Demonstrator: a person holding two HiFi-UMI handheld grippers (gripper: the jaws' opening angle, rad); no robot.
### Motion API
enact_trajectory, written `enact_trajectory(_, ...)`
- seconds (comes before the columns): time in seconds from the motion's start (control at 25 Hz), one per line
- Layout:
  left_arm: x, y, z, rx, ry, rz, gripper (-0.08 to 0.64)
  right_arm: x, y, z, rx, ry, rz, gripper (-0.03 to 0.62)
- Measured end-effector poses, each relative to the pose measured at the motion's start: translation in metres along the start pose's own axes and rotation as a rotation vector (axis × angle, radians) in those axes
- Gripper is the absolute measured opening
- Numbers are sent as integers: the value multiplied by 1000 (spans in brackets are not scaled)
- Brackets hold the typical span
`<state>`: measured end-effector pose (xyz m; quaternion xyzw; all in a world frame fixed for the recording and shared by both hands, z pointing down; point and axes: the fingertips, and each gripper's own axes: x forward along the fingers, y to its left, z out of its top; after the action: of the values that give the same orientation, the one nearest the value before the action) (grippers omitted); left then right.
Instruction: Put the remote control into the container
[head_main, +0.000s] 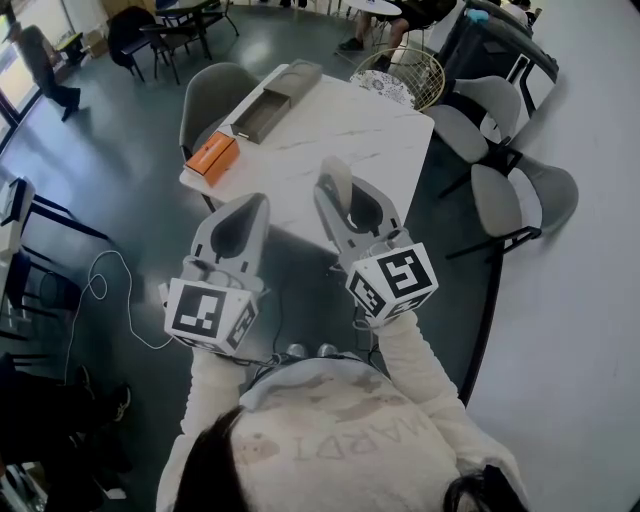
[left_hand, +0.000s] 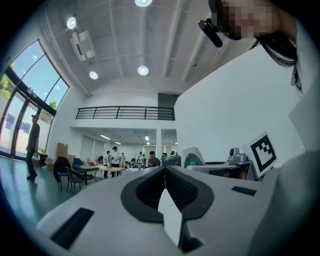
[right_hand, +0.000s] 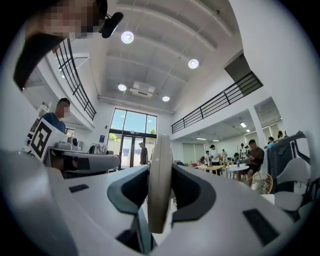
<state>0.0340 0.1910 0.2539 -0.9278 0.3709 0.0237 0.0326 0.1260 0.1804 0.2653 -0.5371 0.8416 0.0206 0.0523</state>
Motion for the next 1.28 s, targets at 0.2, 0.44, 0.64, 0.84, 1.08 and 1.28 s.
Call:
enact_trajectory(0.2,-8,16,-2,-7,-9,-12,15,20,1,-3,-1,24,-13,120)
enact_trajectory(0.44,-10,36,-8,-18,-7,-7,15,50,-10,-7,1,54,-29,120)
enact_trajectory(0.64,0,55,-15,-31,-2,13,15,88,-29,-20,0,97,-20,120)
enact_trajectory(0.84,29,81,-28,-29,12,48,15,138,-60,-45,27,144,11,120)
enact_trajectory(1.08,84,114,-23,-7,1,98,15,208,-106,-71,36,197,67,120)
enact_trajectory(1.28,128,137,-17,5,-15,141,15,255,-137,-86,33,233,120,120)
